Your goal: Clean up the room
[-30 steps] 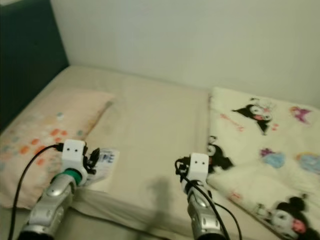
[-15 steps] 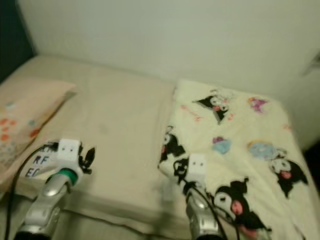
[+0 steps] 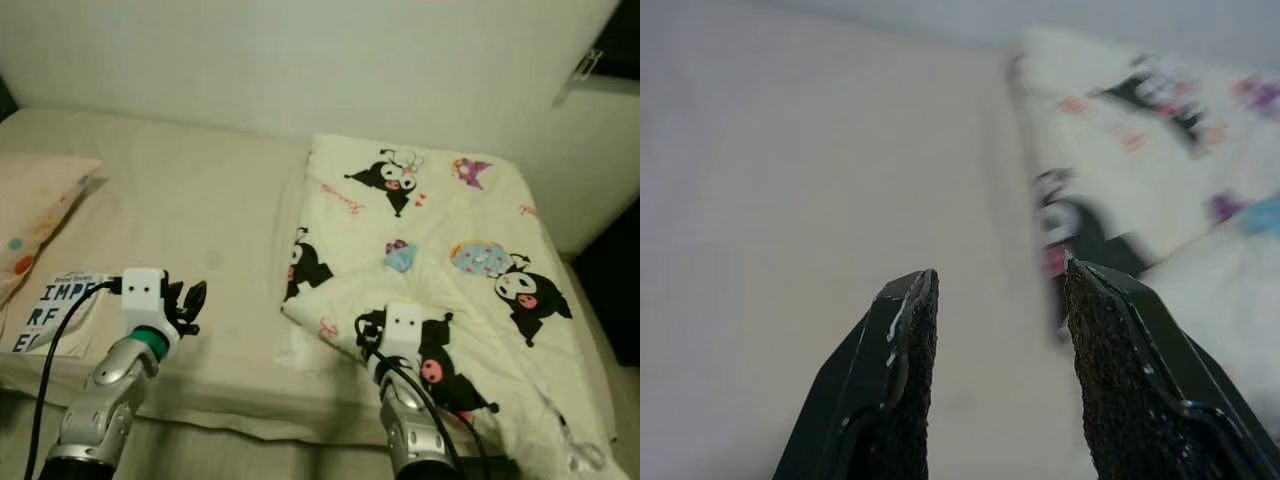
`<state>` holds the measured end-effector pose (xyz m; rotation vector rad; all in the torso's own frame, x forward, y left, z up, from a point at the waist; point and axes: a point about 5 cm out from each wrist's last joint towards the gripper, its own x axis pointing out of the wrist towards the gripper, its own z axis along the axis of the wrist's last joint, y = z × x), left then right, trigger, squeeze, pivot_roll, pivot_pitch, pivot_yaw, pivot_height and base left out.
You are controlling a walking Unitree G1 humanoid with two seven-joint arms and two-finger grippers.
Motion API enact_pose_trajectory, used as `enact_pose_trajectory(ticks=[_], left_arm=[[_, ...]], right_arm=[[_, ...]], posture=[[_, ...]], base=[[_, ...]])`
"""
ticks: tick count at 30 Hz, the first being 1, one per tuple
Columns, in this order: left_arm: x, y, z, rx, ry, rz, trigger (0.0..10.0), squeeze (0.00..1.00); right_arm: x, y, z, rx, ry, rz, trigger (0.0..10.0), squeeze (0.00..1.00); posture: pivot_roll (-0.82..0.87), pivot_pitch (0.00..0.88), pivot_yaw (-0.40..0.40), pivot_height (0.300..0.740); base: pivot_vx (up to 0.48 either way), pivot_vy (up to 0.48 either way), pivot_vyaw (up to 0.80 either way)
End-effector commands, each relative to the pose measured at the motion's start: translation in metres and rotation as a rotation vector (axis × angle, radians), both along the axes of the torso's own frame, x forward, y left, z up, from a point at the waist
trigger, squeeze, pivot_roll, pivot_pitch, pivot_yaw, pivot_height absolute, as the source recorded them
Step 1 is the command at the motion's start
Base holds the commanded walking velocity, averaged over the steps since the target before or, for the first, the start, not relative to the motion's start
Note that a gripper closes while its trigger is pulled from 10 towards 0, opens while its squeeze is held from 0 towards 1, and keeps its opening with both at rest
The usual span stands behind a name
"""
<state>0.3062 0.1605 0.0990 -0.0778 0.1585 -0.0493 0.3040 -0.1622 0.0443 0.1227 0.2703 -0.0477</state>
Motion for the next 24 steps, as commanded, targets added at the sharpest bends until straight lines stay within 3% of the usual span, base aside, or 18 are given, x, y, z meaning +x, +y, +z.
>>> enact_pose_trajectory(ticks=[1,8,20,24], left_arm=[[-0.0023,0.0071,-0.0069,0.038,0.028,0.034,10.0,0.00],[-0.0033,0.0083,-0.0130,0.126,0.058,0.014,10.0,0.00],[-0.0022,0.0023,-0.0134,0.148,0.058,-0.025,10.0,0.00],[-0.0015,0.0048,-0.0146,0.113,0.067,0.016,10.0,0.00]], right_arm=[[-0.0031,0.0051,-0.0057,0.018,0.025,0.010,10.0,0.00],[-0.0029,0.0055,-0.0064,0.026,0.028,0.011,10.0,0.00],[-0.0029,0.0051,-0.0065,0.033,0.029,0.004,10.0,0.00],[-0.0029,0.0051,-0.0067,0.032,0.029,0.003,10.0,0.00]], posture=[[0.07,0.021,-0.003,0.740],[0.07,0.020,-0.002,0.740],[0.07,0.021,0.000,0.740],[0.07,0.021,0.000,0.740]], base=[[0.000,0.000,0.00],[0.000,0.000,0.00],[0.000,0.000,0.00],[0.000,0.000,0.00]])
